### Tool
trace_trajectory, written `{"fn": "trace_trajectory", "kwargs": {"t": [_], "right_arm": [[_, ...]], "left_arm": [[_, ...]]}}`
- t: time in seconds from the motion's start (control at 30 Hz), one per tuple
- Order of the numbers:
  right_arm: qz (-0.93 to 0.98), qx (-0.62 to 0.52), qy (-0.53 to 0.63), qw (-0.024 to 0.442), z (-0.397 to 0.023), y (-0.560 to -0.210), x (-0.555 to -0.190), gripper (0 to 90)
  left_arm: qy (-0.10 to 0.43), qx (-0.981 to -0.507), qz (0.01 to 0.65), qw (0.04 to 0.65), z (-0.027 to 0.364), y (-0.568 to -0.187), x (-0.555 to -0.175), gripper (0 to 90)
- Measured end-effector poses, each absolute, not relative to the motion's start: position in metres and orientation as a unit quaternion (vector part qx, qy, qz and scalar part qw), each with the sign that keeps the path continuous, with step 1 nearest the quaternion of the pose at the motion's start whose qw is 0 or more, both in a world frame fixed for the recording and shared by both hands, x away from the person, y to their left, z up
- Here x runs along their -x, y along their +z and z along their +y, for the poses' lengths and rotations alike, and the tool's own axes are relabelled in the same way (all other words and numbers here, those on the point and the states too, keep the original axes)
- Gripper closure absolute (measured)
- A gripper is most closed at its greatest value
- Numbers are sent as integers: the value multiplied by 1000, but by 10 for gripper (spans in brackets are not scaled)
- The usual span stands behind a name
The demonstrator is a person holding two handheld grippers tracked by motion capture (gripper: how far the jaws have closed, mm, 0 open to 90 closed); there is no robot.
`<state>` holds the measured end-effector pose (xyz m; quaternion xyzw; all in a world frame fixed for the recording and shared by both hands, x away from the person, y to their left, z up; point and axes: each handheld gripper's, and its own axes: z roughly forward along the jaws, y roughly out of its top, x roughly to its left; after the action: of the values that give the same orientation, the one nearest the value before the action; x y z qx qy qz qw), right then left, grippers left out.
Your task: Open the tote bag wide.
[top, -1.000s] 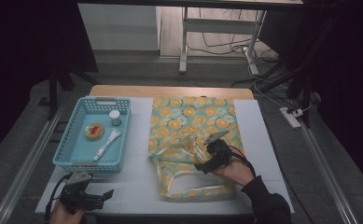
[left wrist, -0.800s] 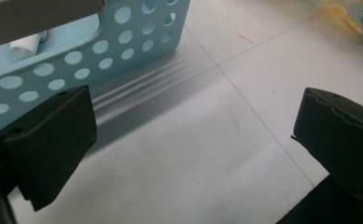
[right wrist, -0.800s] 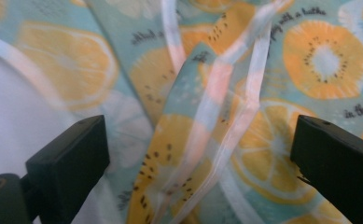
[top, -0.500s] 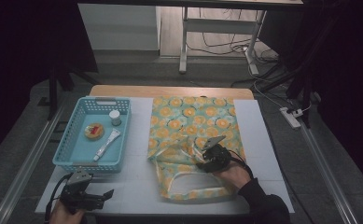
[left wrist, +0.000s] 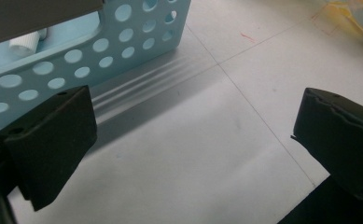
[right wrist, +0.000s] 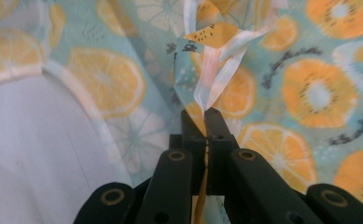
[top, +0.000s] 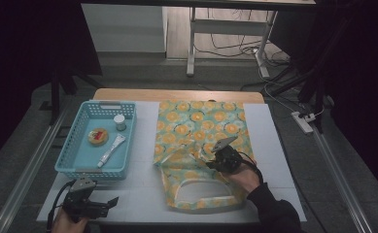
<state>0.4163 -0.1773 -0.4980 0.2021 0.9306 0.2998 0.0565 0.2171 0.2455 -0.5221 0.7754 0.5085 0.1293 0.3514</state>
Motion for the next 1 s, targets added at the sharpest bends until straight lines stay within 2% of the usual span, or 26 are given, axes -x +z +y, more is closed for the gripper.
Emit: {"fn": "trace_trajectory", "kwargs": {"t": [0.6,1.0], "right_arm": [[902,-214,376,0,-177,-461,-438,898],[898,-203,389,25,-158,-419,-453,897]], "left_arm": [[126,-772,513,354,247,-522,-217,0],[126,-771,512,356,247,-522,-217,0]]}}
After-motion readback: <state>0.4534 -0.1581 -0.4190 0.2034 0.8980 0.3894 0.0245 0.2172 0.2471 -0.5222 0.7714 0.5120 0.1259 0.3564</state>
